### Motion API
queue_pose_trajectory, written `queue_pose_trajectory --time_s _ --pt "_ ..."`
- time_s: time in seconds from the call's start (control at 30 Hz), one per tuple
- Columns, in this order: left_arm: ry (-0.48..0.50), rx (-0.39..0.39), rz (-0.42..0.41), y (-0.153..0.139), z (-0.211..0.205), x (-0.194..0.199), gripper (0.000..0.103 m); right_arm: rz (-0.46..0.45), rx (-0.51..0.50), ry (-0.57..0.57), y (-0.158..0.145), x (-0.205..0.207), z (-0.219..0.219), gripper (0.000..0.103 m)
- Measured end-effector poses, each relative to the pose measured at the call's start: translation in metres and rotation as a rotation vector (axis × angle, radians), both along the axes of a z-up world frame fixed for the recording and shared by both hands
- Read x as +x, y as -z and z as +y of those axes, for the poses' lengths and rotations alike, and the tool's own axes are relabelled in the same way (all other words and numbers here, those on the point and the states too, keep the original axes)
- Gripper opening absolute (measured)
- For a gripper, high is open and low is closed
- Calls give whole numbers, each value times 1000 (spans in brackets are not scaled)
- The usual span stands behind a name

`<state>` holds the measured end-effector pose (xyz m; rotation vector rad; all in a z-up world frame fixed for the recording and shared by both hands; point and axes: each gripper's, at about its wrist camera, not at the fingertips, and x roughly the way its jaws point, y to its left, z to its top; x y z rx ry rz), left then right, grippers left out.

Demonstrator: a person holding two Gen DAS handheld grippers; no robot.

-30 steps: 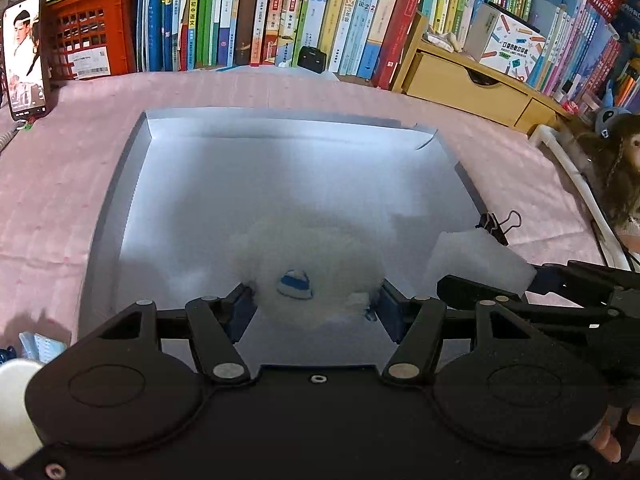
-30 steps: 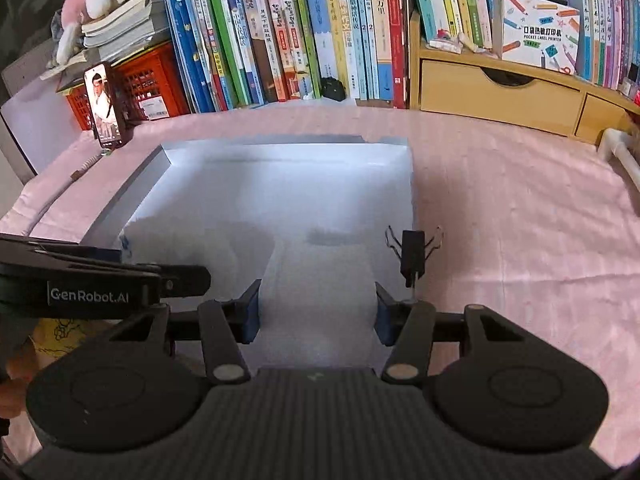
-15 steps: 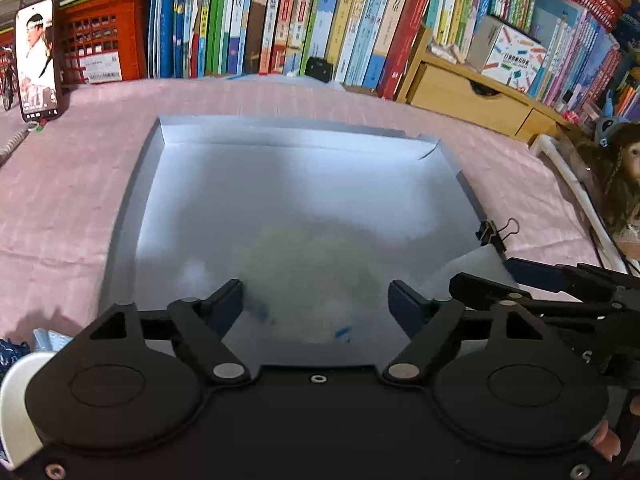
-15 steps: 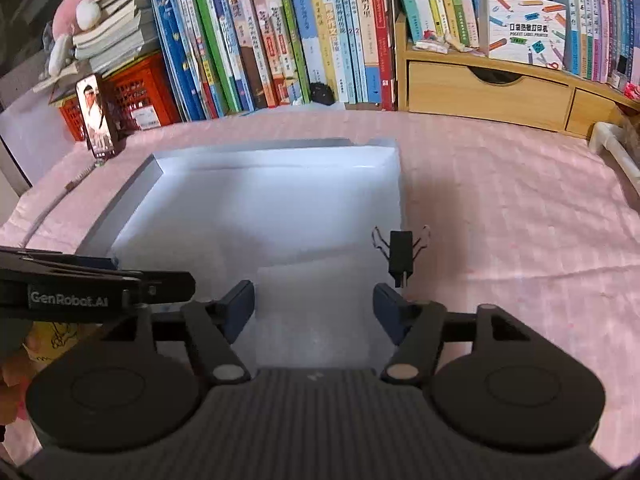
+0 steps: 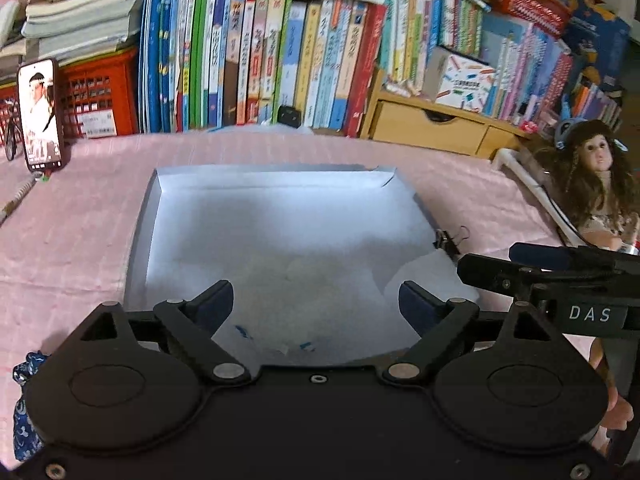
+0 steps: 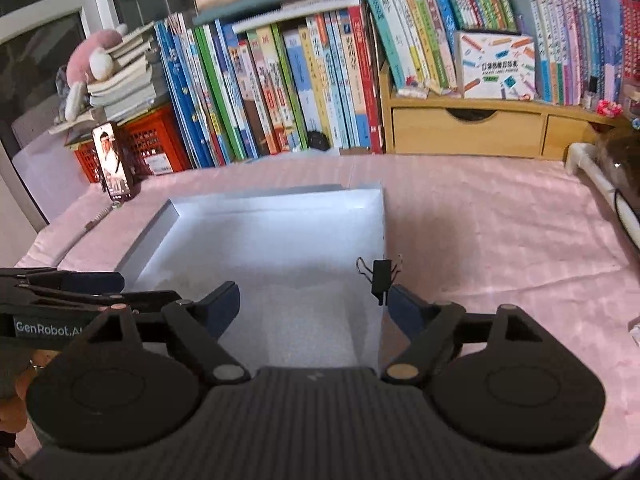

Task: Organize soft objects
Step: 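Open the left tool to drop the pompom while the right tool releases the foam block into the tray, then withdraw both tools from the tray toward the yellow bow and green cloth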

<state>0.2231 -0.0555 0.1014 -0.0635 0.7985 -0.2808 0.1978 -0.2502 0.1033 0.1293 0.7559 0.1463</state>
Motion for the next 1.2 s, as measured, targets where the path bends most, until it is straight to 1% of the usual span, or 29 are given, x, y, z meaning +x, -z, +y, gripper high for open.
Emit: queue_pose_trajectory --time_s 0.27,0.57,0.77,0.87,1.2 --pt "45 -5 -99 -17 5 -46 92 -90 -17 -11 -19 -35 3 90" --pt "86 -14 -164 -19 15 -96 94 -189 -42 -35 -34 -79 11 94" --pt "82 -44 -178 -13 28 -124 94 -233 -74 -54 -33 -107 21 99" --pt "74 -51 -189 -8 35 -136 95 -249 -93 -61 -30 -120 27 100" --pt "19 -40 -242 11 56 -181 96 -293 -121 -56 -12 -153 46 102"
